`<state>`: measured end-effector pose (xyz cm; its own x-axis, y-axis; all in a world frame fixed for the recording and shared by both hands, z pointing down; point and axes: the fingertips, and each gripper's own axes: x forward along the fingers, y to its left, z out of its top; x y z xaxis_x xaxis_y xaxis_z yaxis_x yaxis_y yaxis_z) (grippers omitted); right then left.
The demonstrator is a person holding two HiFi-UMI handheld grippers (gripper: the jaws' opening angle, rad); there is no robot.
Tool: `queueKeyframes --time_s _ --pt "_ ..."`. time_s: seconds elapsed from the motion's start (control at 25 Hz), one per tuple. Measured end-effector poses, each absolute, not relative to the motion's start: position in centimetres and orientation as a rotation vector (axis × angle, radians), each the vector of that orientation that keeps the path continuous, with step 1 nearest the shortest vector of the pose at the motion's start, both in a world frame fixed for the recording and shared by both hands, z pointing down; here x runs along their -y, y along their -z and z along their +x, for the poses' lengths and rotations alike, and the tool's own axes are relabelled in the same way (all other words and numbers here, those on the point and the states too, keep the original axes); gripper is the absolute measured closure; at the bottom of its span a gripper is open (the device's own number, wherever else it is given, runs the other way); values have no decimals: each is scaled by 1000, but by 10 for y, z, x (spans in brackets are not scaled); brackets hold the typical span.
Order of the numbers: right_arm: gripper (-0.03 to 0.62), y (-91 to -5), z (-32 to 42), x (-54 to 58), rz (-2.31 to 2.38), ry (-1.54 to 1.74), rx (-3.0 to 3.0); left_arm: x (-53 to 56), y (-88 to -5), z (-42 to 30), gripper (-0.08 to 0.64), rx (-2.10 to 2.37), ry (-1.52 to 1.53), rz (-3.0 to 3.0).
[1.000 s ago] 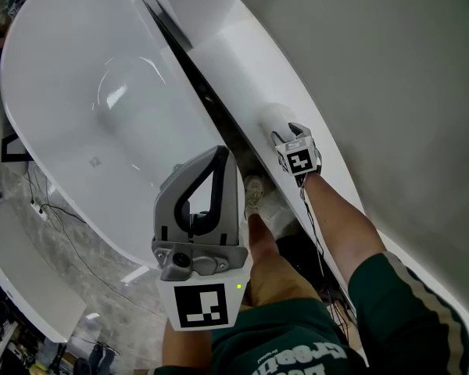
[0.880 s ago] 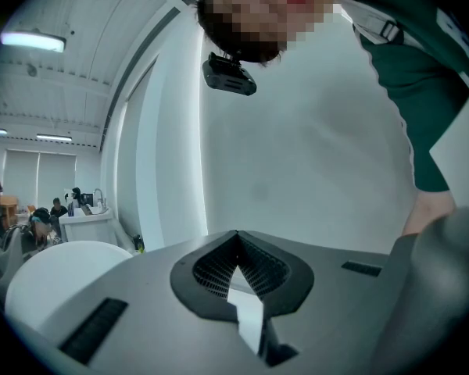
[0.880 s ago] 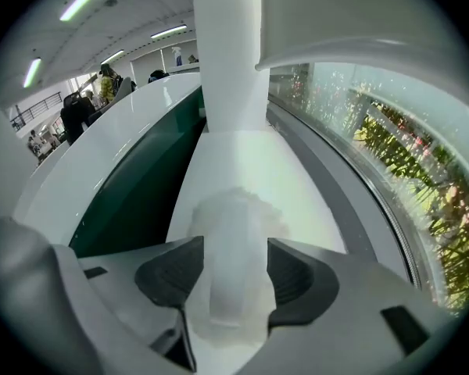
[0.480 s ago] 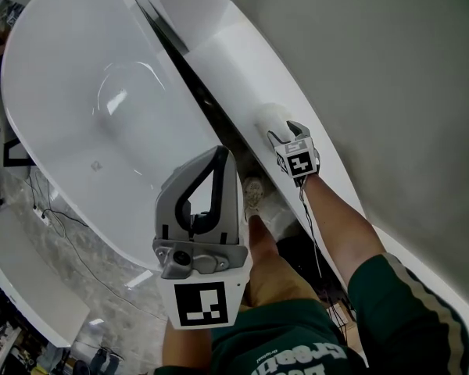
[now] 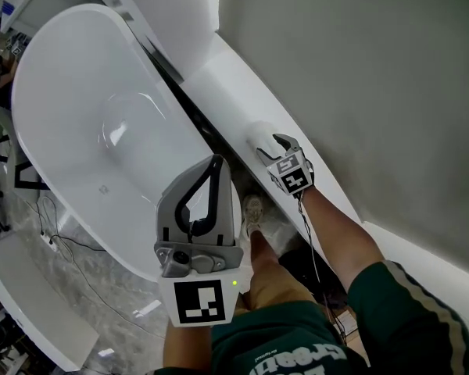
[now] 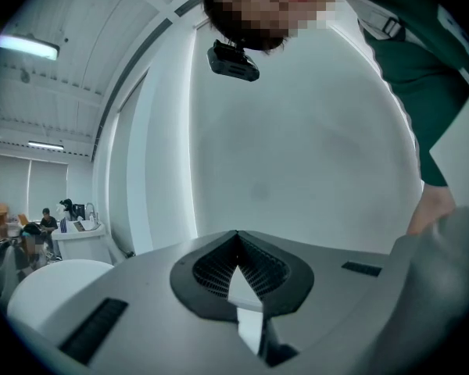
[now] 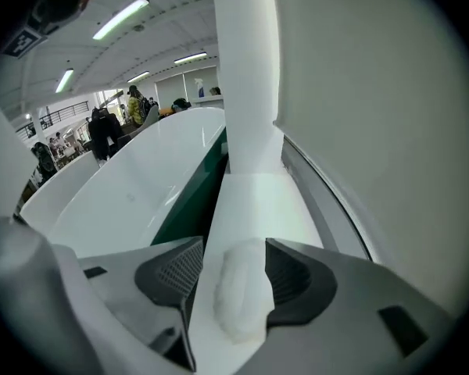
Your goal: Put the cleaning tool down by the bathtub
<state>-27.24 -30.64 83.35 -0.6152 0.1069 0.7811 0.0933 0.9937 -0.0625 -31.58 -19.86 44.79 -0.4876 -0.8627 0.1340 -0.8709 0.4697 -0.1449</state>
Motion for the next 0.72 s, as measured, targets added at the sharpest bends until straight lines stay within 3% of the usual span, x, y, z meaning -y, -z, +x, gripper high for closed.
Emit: queueKeyframes --time_s 0.72 --pt "344 -605 -284 277 -48 123 2648 166 -339 -276 554 2698 -335 1780"
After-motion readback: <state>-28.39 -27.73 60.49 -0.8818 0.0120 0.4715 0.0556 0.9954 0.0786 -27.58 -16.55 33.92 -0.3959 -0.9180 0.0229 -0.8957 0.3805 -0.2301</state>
